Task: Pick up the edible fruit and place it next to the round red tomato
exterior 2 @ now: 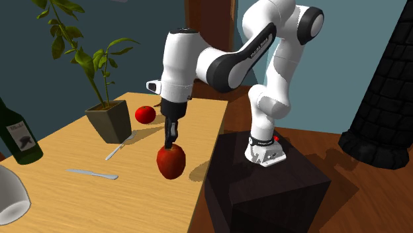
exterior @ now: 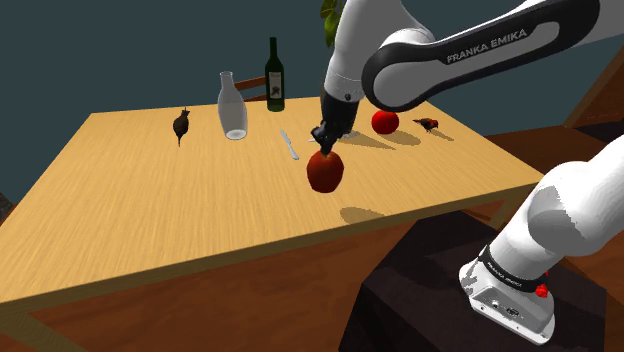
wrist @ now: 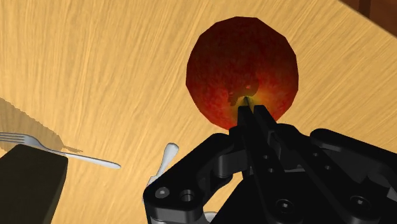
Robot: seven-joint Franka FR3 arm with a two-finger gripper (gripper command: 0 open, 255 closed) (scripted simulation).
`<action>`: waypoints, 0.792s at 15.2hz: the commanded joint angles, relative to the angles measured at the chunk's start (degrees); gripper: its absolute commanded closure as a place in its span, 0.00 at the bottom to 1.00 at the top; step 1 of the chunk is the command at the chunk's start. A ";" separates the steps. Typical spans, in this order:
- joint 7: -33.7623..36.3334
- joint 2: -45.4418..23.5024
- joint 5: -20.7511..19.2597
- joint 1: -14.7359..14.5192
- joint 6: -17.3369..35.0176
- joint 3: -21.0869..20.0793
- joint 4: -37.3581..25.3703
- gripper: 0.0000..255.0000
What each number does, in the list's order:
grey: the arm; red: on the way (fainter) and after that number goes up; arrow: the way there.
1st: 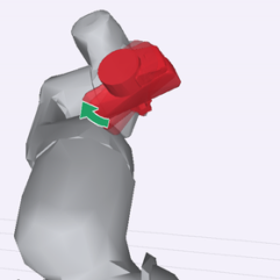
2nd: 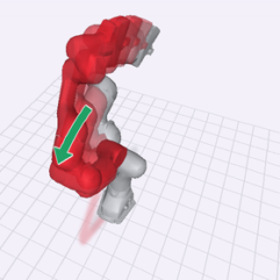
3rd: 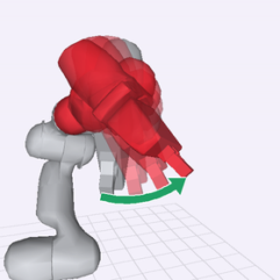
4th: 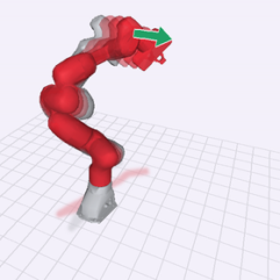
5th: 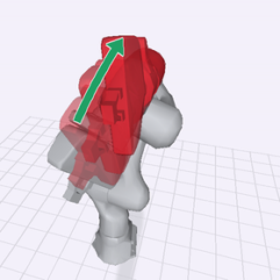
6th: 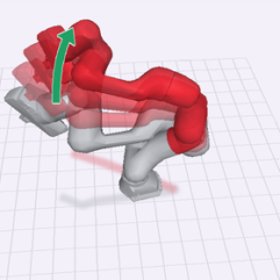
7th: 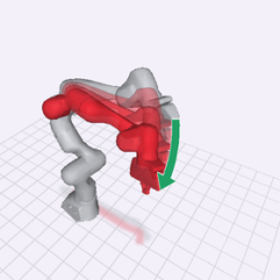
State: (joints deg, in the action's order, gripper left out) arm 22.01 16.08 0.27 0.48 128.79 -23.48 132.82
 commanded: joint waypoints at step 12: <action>-1.59 2.52 0.94 -0.10 -10.13 1.19 -7.77 1.00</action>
State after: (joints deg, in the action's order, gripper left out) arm 20.56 18.49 1.18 0.35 119.53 -22.39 125.82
